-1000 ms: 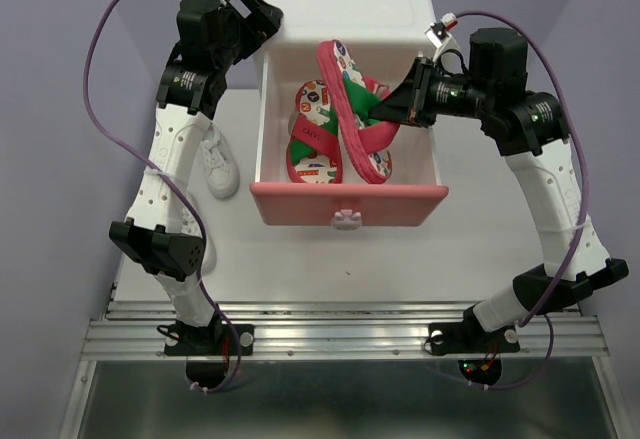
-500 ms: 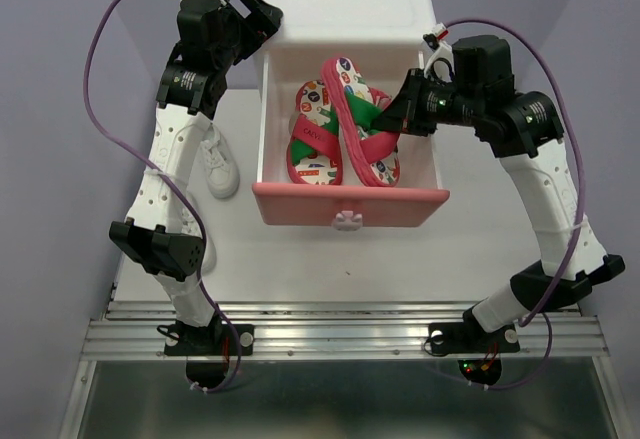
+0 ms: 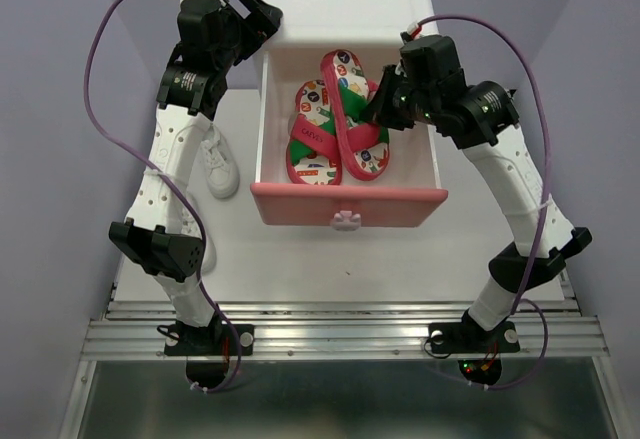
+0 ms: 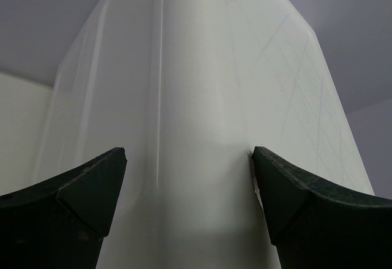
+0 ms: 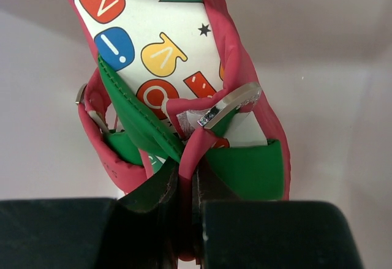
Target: Place and organize the shoes in the shoe cabinet
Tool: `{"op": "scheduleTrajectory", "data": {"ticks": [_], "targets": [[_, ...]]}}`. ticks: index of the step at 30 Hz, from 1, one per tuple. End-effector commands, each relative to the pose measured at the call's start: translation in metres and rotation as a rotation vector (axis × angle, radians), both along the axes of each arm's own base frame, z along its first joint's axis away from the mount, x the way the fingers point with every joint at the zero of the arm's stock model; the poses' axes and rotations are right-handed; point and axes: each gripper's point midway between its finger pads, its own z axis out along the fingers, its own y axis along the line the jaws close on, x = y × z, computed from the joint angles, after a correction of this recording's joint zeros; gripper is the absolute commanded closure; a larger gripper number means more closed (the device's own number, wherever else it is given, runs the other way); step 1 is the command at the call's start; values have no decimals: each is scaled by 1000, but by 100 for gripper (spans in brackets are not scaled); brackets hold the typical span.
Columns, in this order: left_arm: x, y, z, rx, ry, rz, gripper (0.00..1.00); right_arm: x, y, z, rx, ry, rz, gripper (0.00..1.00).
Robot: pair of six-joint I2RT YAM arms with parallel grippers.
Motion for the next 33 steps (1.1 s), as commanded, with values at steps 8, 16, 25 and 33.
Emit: {"op": "scheduleTrajectory", "data": {"ticks": [8, 16, 25, 33], "targets": [[12, 26, -127, 196, 345, 91, 6, 1, -35, 63, 50, -187, -235, 99], [13, 27, -126, 198, 342, 95, 6, 3, -55, 50, -67, -177, -292, 99], [12, 28, -130, 196, 354, 105, 6, 2, -39, 31, -82, -118, -277, 99], [12, 32, -129, 203, 353, 125, 6, -7, -30, 9, -122, -51, -344, 99]]}}
